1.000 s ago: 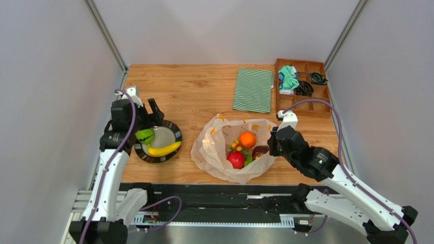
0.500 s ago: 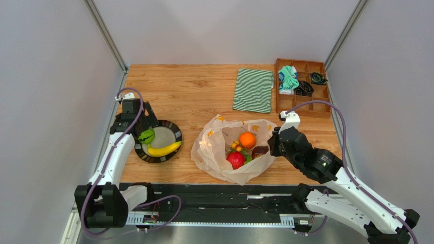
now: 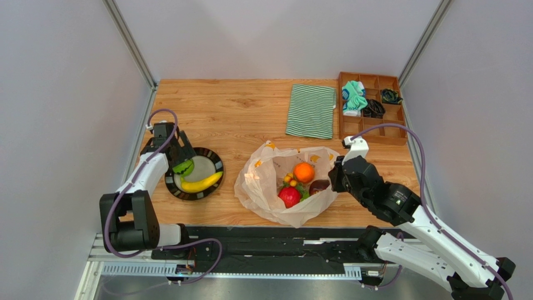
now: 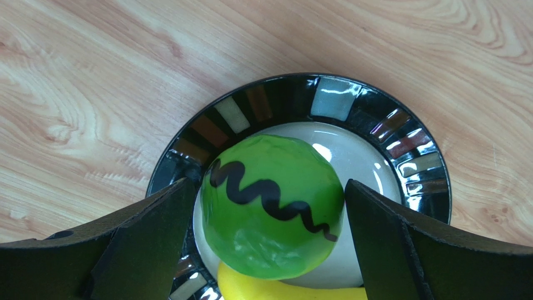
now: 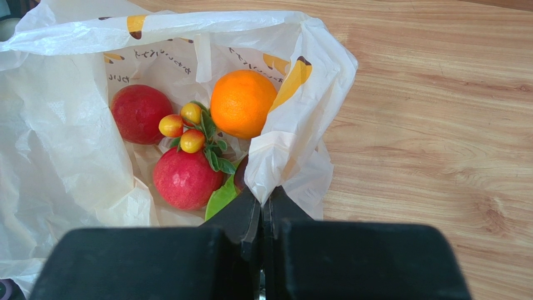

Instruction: Place the fruits into the plastic bag

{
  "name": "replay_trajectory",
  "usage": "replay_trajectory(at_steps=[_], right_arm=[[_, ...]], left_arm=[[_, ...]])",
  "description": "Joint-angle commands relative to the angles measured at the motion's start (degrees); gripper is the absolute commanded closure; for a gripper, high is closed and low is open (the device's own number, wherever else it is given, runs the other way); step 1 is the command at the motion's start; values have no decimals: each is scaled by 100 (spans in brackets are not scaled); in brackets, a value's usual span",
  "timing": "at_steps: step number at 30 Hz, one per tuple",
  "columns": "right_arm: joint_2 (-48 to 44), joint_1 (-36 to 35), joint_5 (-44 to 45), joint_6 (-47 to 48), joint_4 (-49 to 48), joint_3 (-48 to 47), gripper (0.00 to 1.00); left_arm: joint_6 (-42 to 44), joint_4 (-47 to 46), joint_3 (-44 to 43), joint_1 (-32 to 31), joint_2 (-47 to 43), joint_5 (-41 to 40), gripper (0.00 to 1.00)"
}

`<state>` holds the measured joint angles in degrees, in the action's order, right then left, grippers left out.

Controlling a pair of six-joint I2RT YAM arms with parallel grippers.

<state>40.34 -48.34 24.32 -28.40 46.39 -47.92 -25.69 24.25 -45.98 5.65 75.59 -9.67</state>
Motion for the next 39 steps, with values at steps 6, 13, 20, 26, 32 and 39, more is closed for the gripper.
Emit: replay_trajectory(at_steps=[6,13,20,26,32,39], right_arm=[[9,-18,3,45,-209,-68,98],[18,-18,29,63,-210,-42,98],[27,-18,29,63,-209,-59,98],[27,-18,38,63,-209,-60,98],[27,-18,29,54,-209,-68,98],[36,-18,65,10,-288,-60,98]], left_arm=[[-50,-298,62,50,87,246,7],[20,-351,115,50,43,325,33],[-6,-333,141,50,-246,361,40],[-76,-412,308,50,-1211,589,43],[-138,-483,545,50,-2309,870,48],[-357,-27,353,-440,-3594,1469,51]])
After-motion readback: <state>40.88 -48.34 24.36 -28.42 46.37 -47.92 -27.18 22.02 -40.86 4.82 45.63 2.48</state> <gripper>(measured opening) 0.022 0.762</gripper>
